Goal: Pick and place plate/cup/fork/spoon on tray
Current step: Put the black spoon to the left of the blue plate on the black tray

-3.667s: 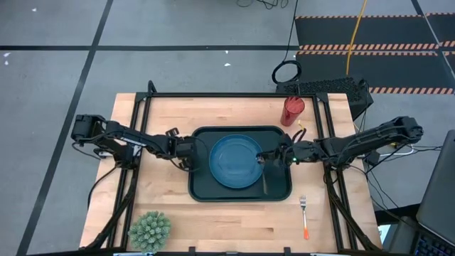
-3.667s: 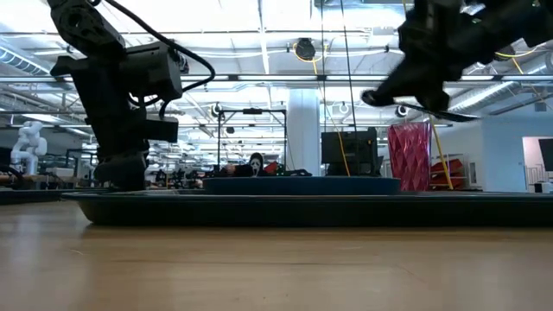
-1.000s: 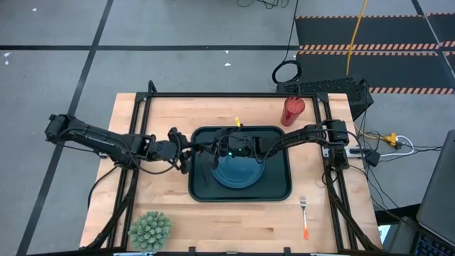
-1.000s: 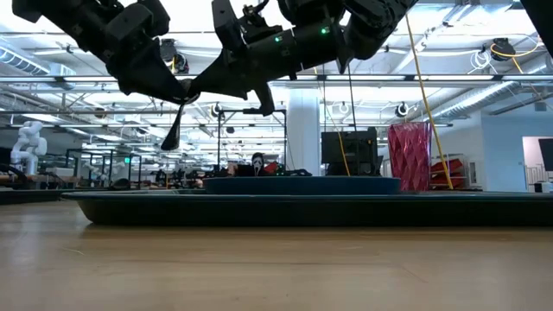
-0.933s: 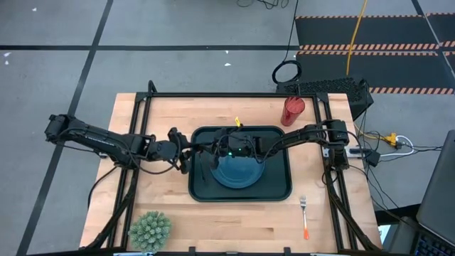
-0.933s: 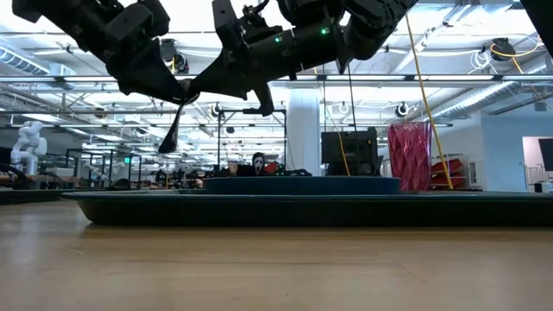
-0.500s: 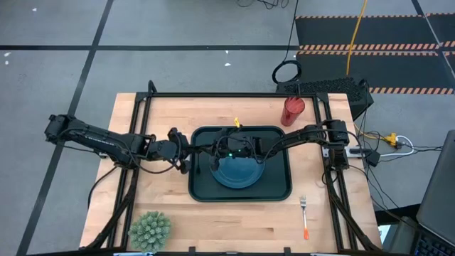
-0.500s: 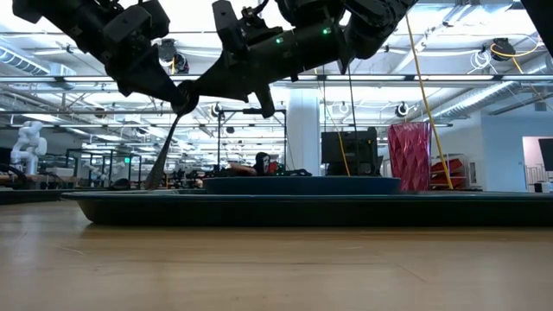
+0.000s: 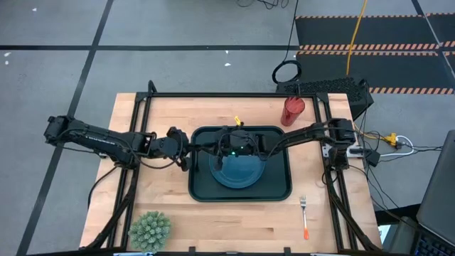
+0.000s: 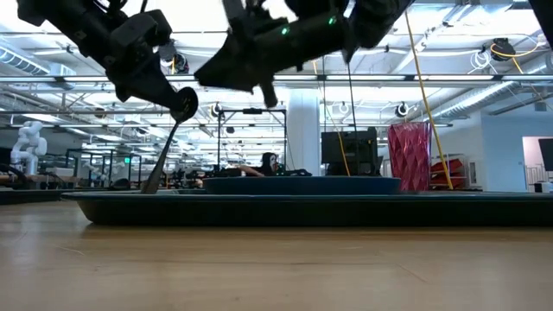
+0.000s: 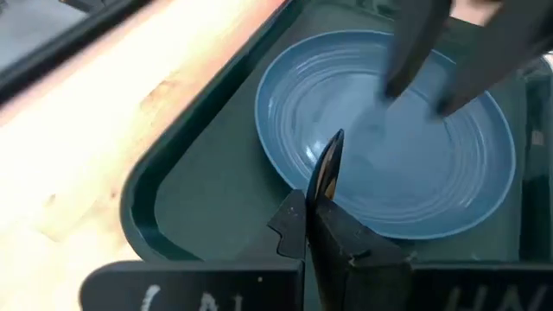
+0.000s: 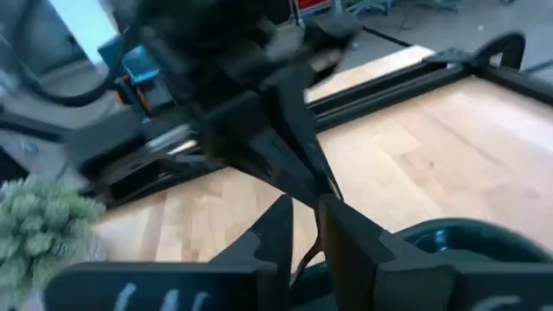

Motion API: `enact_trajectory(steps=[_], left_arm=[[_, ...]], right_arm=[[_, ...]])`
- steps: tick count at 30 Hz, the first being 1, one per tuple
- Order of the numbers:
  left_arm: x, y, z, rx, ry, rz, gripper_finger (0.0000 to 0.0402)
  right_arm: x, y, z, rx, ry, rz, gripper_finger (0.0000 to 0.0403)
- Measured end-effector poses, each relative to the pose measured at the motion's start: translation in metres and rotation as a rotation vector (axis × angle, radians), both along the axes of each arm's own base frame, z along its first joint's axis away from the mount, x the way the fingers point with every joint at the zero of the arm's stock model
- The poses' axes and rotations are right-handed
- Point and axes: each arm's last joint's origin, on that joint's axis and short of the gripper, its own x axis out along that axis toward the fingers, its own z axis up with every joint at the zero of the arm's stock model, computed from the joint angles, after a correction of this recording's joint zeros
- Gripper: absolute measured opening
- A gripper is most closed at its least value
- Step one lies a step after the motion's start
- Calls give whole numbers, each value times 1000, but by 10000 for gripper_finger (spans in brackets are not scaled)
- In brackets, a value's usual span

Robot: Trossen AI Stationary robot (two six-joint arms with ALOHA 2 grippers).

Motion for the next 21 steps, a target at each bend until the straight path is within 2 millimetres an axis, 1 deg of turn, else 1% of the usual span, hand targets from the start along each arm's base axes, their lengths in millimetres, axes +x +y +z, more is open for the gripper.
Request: enact_trajectory(steps=[2,6,10,13,16,19,21], left_arm=[[0,4,-1,-44,4,-8,4],[0,15,-2,-143,14,-25,3],[1,24,-2,-243,4,-37,4],[1,32,-2,-308,-10,-23,3],[0,40,-2,-353,-21,20,4],[0,47,-5,-375,-8,70,4],[2,51,-10,-381,17,94,3]], right_arm=[[-5,3,10,-57,14,12,71],[-22,13,32,-156,52,60,85],[-47,29,46,-230,72,92,86],[-69,41,47,-276,80,105,85],[-92,51,42,-301,85,107,85],[-112,56,35,-344,99,91,85],[-125,56,34,-366,101,59,85]])
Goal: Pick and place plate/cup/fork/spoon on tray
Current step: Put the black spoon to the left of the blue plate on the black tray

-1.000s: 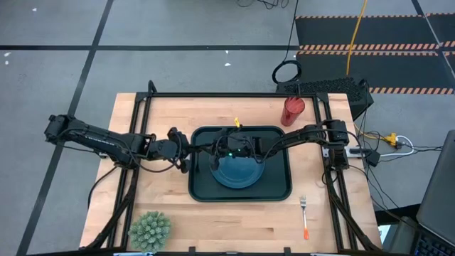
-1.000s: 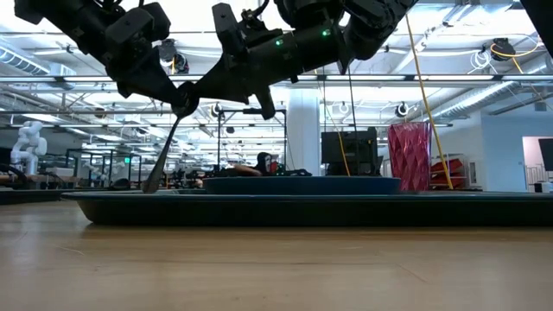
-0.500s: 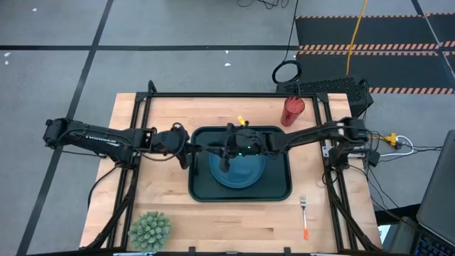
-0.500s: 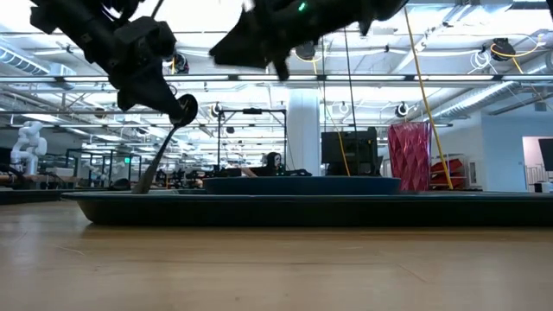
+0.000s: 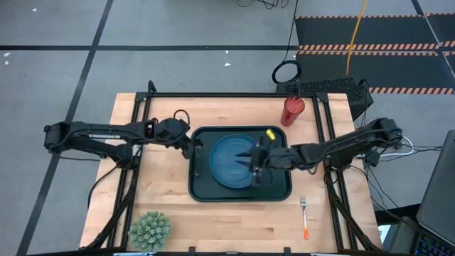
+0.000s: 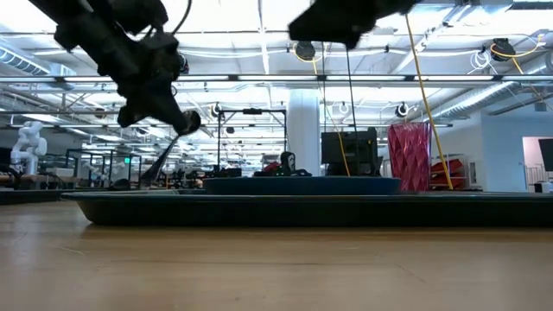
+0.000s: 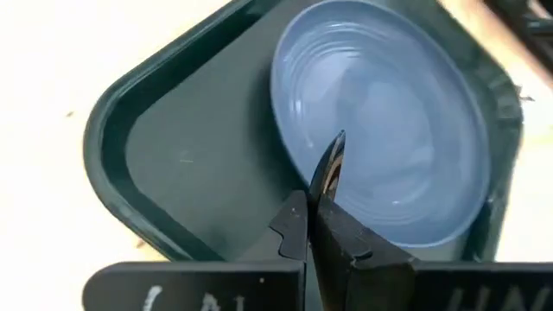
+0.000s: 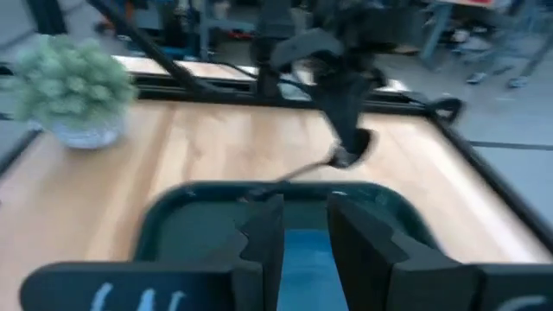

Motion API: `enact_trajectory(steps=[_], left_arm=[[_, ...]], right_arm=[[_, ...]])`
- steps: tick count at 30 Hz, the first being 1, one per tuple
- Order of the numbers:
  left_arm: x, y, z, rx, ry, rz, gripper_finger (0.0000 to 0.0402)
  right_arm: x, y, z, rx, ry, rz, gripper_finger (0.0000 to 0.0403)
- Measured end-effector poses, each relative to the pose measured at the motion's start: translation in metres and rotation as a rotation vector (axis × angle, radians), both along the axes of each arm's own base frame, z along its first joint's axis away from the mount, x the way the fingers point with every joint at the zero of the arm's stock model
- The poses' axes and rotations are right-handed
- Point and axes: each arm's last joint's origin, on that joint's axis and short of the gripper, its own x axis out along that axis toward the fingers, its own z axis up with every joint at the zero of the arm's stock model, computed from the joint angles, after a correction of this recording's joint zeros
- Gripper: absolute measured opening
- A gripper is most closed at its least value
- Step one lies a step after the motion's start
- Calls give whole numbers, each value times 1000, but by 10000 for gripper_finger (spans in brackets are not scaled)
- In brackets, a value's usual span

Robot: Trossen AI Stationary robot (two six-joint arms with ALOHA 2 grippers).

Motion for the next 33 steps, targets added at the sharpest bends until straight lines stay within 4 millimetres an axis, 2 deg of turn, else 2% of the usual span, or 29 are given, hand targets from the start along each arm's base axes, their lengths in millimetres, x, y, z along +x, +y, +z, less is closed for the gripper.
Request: enact_trajectory(steps=[9,16,23,33], left_arm=[[17,4,-43,-65,64,45,3],[22,5,-55,-63,109,40,8],[22,2,-51,-82,79,38,9],[21,-5,-48,-243,59,74,9]], right_arm=[[-36,-6,12,11,-147,-18,84],[-45,-7,11,8,-155,-34,84],[-45,-7,11,7,-157,-37,84],[-45,-7,11,7,-155,-36,84]])
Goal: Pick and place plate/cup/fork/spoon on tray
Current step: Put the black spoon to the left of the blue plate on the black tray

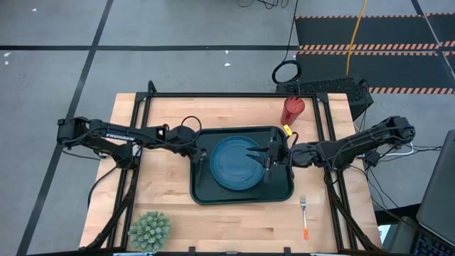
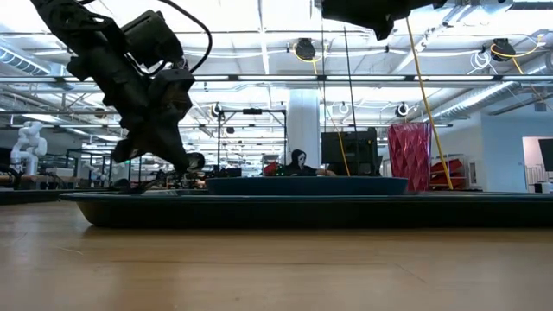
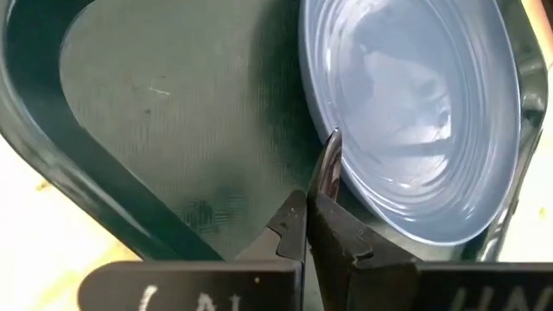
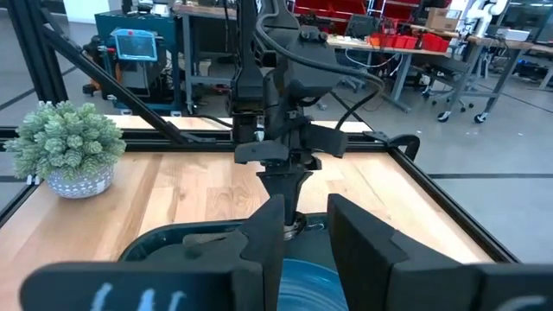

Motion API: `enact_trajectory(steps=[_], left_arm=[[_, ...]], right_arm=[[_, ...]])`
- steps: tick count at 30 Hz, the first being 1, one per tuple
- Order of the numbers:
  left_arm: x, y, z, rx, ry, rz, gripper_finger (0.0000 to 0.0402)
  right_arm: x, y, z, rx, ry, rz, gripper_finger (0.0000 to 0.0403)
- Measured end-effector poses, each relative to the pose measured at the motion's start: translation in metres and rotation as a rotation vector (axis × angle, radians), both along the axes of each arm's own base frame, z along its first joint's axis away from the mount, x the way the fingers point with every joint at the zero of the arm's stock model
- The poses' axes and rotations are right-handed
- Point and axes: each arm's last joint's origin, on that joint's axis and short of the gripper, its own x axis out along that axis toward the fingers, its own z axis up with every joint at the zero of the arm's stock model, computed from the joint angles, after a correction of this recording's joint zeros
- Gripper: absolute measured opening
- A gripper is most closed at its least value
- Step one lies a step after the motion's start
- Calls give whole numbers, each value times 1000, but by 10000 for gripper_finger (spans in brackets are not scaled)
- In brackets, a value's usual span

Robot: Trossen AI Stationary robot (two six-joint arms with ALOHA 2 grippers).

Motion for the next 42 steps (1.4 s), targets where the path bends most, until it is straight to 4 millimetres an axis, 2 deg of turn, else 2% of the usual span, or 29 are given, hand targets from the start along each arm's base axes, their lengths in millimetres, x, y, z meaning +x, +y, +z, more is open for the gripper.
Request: enact_trajectory(steps=[11,16,26,36,39,42], left_arm=[[-1,0,-1,-97,16,110,9],[-6,1,-8,-75,100,152,9],[-8,5,-9,-78,125,236,10],[-9,4,-13,-113,161,233,10],[-8,4,-16,-128,173,231,19],[-6,4,-21,-128,196,229,47]], right_arm=[[-2,0,-7,-35,77,4,84],[-2,0,-8,-63,88,9,84],[-1,-4,-7,-100,89,2,84],[0,-13,-10,-108,121,-32,84],[-1,-16,-15,-108,130,-41,84],[-1,-18,-18,-104,141,-52,84]])
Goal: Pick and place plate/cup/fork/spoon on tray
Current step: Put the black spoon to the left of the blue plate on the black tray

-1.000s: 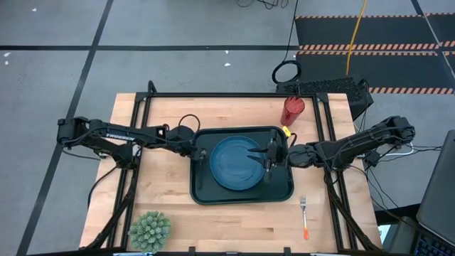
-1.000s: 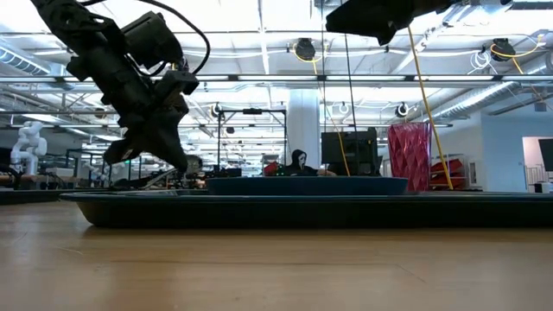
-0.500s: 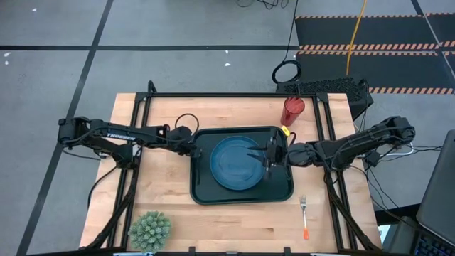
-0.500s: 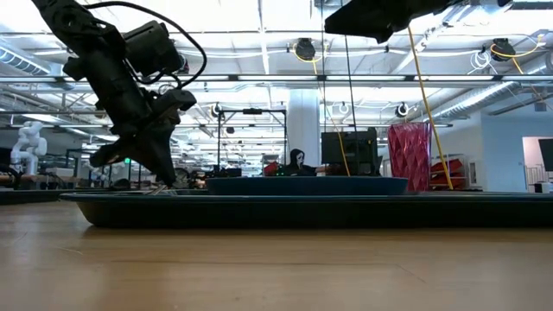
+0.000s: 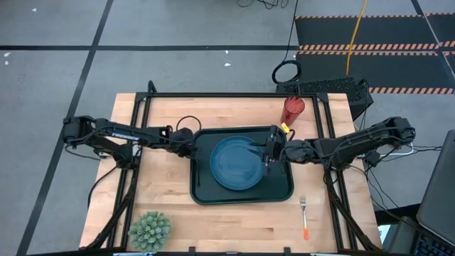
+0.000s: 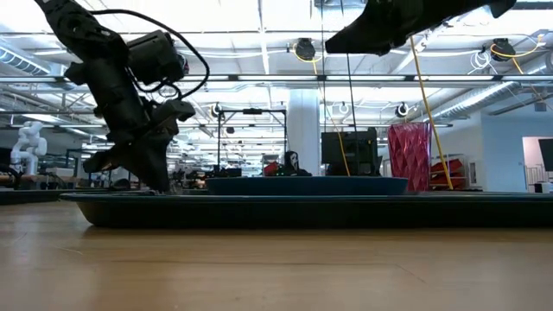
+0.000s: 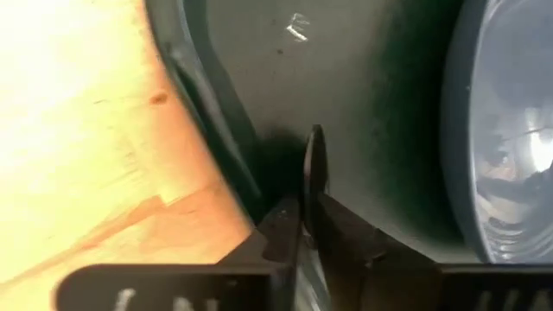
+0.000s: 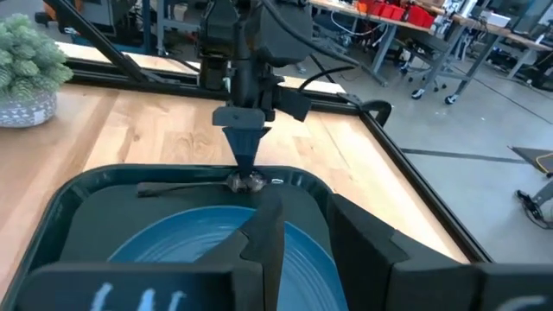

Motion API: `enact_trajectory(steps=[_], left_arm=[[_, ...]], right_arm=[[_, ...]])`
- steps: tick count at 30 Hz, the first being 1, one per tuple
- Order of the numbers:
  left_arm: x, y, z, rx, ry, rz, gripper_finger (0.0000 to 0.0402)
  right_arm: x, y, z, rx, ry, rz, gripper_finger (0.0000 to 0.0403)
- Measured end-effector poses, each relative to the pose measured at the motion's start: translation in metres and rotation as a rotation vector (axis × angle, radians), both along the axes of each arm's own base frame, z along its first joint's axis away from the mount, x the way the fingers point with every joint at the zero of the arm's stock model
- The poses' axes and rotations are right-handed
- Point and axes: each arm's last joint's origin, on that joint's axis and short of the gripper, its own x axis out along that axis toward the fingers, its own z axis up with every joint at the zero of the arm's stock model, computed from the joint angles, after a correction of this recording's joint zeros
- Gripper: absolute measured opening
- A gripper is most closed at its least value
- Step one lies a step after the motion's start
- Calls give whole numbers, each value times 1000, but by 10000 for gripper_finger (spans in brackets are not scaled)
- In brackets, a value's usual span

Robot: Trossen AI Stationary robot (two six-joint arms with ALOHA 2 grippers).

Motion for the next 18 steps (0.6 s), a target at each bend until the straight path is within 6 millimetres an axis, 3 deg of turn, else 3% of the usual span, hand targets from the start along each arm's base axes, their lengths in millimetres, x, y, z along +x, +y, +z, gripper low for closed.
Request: enact_trajectory(steps=[9,18], left_arm=[[3,0,-4,-4,-1,-14,137],[3,0,-4,10,3,-39,152]], right_arm=[[0,-1,0,5,-5,-5,84],[0,-1,0,9,-5,-5,84]])
